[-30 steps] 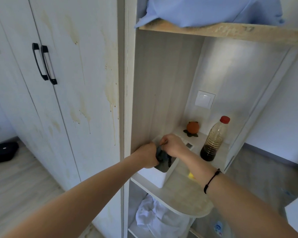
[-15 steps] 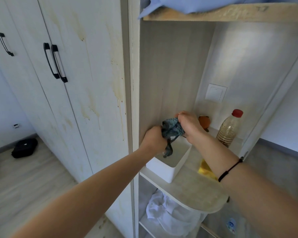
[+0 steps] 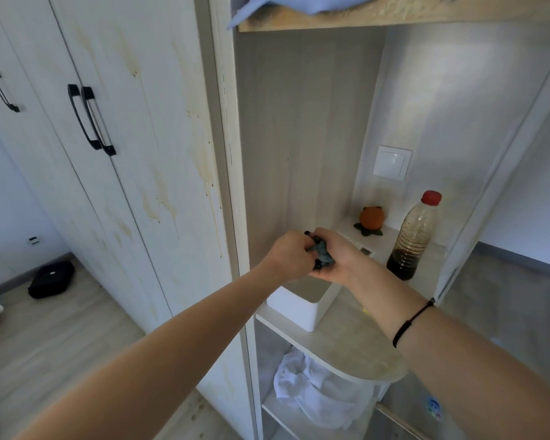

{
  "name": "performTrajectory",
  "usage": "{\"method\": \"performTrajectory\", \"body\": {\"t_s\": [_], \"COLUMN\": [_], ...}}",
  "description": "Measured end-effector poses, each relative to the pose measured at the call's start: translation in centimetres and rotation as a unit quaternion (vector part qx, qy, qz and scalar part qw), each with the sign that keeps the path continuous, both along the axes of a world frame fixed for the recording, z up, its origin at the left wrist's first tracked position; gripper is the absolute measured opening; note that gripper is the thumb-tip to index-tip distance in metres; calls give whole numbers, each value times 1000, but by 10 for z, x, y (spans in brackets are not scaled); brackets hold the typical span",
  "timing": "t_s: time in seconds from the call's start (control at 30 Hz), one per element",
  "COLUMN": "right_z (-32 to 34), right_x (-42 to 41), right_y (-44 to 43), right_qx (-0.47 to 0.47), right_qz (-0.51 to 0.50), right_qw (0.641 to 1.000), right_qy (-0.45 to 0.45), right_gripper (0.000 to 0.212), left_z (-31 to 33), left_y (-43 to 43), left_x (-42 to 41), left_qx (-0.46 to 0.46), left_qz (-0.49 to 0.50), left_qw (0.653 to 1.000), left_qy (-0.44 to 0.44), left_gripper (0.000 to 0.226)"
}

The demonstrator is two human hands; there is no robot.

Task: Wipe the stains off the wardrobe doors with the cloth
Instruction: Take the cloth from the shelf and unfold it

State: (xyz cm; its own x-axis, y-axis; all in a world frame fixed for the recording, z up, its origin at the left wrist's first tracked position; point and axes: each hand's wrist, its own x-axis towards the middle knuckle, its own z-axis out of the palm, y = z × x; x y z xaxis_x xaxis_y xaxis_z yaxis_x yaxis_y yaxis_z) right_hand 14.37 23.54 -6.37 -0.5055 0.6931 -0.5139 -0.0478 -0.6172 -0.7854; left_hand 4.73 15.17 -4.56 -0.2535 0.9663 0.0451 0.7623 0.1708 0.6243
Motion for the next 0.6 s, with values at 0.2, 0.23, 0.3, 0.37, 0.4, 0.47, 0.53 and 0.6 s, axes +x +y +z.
{"method": "performTrajectory", "body": {"t_s": [0.2, 0.23, 0.3, 0.37, 0.4, 0.47, 0.53, 0.6], "right_z": [-6, -8, -10, -11, -11, -13, -17, -21], "right_x": [-7, -8, -12, -18, -21, -24, -27, -29], "right_y": [8, 10, 10, 11, 12, 12, 10, 6], "right_qx": [31, 31, 34, 66, 84, 102, 90, 85], "right_qz": [-66, -78, -93, -108, -119, -124, -112, -92], "right_qw": [997, 996, 995, 991, 988, 986, 989, 992], "right_qy": [-23, -24, -25, -38, -45, -51, -34, -26], "right_gripper": [6, 9, 17, 15, 12, 8, 16, 34], "left_z": [-12, -11, -10, -12, -15, -20, -23, -23], "left_y": [-7, -7, -7, -7, -6, -6, -5, -4], "left_x": [-1, -4, -6, -3, -3, -2, -1, -3], "left_qx": [61, 52, 4, -35, -43, -34, -11, 12], "left_qz": [90, 95, 83, 55, 49, 58, 82, 97], "left_qw": [992, 992, 995, 998, 998, 995, 992, 994], "left_qy": [71, 68, 61, 8, -22, -72, -99, -44], "left_gripper": [27, 27, 26, 28, 29, 28, 18, 10]}}
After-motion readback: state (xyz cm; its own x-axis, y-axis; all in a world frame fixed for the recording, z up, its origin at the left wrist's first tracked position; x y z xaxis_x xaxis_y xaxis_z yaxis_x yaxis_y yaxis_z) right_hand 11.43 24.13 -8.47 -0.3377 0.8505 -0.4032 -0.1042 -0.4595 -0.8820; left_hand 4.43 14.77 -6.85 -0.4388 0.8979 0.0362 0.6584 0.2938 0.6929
